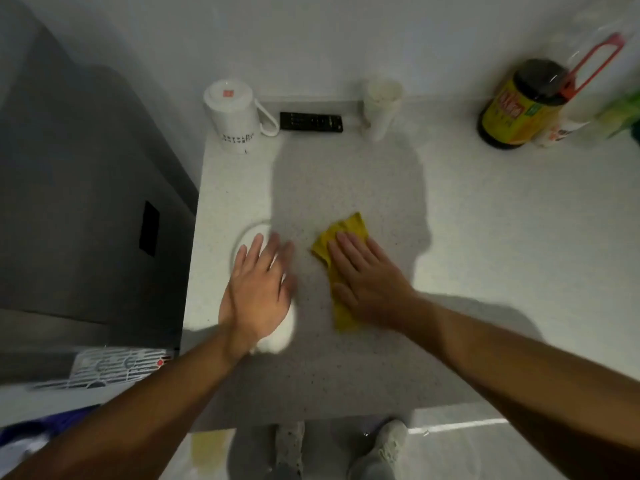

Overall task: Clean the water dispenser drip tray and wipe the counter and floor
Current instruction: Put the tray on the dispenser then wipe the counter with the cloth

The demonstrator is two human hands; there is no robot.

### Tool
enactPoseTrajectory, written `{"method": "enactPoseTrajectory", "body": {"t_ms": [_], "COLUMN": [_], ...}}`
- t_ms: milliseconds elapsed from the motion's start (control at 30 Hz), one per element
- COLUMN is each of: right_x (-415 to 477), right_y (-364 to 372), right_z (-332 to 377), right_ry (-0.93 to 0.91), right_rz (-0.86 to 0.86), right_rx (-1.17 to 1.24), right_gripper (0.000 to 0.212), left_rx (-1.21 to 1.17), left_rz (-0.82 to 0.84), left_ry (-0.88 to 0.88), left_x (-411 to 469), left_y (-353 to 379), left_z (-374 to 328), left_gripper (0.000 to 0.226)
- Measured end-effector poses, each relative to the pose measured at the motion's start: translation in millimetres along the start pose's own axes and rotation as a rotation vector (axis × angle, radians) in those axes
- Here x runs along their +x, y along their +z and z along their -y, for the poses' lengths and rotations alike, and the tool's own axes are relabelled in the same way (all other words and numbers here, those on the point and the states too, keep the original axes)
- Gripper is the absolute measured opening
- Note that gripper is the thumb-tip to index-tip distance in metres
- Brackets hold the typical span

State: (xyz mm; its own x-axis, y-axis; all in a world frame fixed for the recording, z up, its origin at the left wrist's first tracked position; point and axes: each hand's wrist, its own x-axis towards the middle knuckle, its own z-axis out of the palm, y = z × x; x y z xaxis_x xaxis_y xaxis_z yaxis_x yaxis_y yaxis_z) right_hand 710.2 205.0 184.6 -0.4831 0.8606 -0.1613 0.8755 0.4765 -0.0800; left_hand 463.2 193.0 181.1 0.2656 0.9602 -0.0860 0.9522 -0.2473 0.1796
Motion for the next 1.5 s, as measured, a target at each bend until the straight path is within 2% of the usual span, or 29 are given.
{"method": "enactPoseTrajectory", "body": {"t_ms": [133, 233, 333, 500, 600, 667, 733, 833, 900, 1000, 1100, 1267, 1400, 1500], "right_x": [-96, -105, -57, 56, 109, 120, 102, 26, -32, -110, -166, -191, -160, -102], "right_y": [23, 21, 4, -12, -21, -21, -13, 2, 12, 23, 22, 16, 13, 0], "right_z": [47, 49, 13, -66, -70, -43, 2, 60, 77, 71, 39, -54, -166, -238], "right_ry": [0.234, 0.338, 0.426, 0.431, 0.437, 0.380, 0.257, 0.153, 0.167, 0.337, 0.598, 0.896, 1.029, 1.017], "right_rz": [-0.025, -0.033, -0.040, -0.019, 0.028, 0.055, 0.057, 0.022, -0.008, 0.009, -0.015, -0.096, -0.046, -0.081], "right_rx": [0.136, 0.184, 0.178, 0.064, 0.098, 0.105, 0.099, 0.129, 0.165, 0.181, 0.223, 0.156, 0.170, 0.151], "right_gripper": [0.076, 0.075, 0.077, 0.073, 0.075, 0.076, 0.074, 0.075, 0.077, 0.078, 0.077, 0.073, 0.074, 0.075], "left_rx": [-0.111, -0.069, 0.093, 0.057, 0.058, 0.064, 0.064, 0.060, 0.054, 0.002, -0.024, -0.040, 0.056, -0.006], "left_rz": [0.014, 0.024, 0.041, -0.002, -0.026, -0.026, -0.009, 0.024, 0.042, 0.061, 0.051, 0.088, 0.053, 0.061], "left_ry": [0.024, 0.049, -0.050, -0.080, -0.079, -0.081, -0.085, -0.077, -0.027, 0.134, 0.263, 0.329, 0.334, 0.310], "left_x": [-4, -10, -27, -38, -37, -38, -40, -44, -40, -28, -9, 18, 17, 25], "left_y": [-16, -21, -22, -5, -1, 0, -3, -10, -17, -23, -26, -20, 3, 10], "left_z": [2, 14, 36, 53, 54, 53, 51, 48, 42, 15, -25, -76, -83, -78], "left_gripper": [0.052, 0.055, 0.067, 0.068, 0.067, 0.067, 0.067, 0.068, 0.069, 0.067, 0.063, 0.061, 0.063, 0.063]}}
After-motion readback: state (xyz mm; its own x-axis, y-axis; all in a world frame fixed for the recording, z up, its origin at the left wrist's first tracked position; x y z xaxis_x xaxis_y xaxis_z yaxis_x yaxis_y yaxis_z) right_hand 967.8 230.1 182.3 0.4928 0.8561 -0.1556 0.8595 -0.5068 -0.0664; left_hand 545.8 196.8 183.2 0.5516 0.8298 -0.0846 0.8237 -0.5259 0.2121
